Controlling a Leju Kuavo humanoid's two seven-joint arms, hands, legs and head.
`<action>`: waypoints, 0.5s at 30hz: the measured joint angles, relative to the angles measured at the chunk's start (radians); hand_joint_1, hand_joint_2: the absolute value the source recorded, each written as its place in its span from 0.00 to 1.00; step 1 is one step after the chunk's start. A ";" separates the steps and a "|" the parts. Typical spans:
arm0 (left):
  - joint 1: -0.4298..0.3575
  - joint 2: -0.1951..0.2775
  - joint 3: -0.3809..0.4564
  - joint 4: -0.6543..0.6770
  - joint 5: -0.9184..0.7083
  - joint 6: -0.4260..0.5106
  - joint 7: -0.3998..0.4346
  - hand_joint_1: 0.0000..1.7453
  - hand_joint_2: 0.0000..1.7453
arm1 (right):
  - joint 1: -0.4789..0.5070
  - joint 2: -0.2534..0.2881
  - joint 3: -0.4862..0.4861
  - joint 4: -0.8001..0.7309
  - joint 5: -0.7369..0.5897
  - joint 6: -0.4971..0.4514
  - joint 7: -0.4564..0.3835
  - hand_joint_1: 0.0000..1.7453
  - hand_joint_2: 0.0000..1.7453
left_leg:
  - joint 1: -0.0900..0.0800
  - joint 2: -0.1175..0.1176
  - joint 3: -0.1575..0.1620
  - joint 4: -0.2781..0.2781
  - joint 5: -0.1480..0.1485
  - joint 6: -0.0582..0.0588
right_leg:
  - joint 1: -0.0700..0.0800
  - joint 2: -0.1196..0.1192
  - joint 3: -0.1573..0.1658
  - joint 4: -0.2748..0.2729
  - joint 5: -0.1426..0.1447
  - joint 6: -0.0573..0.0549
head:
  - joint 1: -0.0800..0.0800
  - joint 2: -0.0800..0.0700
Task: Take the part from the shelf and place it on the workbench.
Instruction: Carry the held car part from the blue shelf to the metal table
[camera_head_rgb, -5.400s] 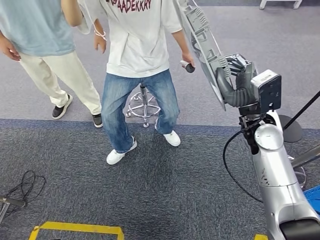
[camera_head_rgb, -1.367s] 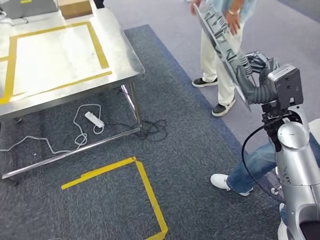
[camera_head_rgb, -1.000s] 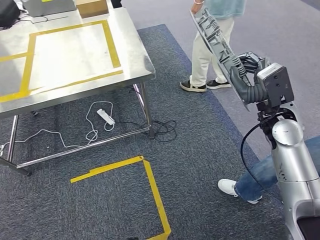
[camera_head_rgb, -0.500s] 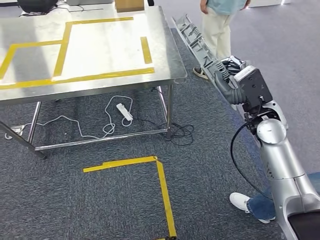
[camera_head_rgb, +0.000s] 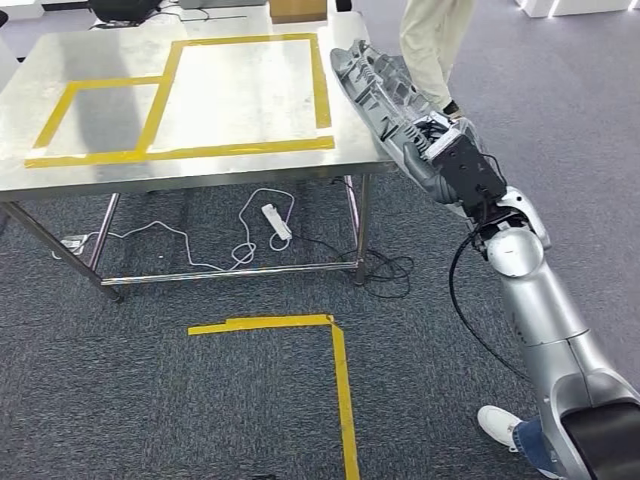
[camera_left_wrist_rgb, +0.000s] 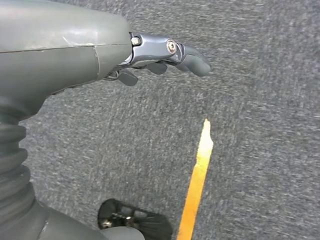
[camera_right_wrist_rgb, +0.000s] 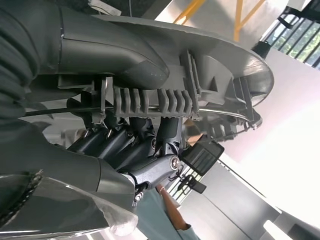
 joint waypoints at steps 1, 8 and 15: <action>0.001 0.000 0.000 0.000 -0.002 -0.001 0.000 0.00 1.00 | -0.002 0.000 0.003 0.003 0.009 -0.002 0.002 1.00 1.00 | 0.001 0.001 0.025 -0.056 0.037 0.002 | 0.000 -0.003 0.005 0.000 -0.004 0.003 | 0.000 0.000; 0.002 0.000 -0.001 0.000 -0.013 -0.011 -0.013 0.00 1.00 | -0.050 -0.007 0.012 0.025 0.101 -0.029 0.035 1.00 1.00 | -0.008 0.004 0.117 -0.263 0.099 0.035 | 0.003 -0.012 0.009 -0.006 -0.017 0.039 | 0.001 0.000; -0.001 0.000 -0.001 0.000 -0.022 -0.024 -0.033 0.00 1.00 | -0.116 -0.056 0.036 0.063 0.275 -0.032 0.081 1.00 1.00 | -0.013 -0.008 0.134 -0.274 0.092 0.064 | 0.006 0.018 -0.145 0.267 -0.109 0.045 | 0.008 0.000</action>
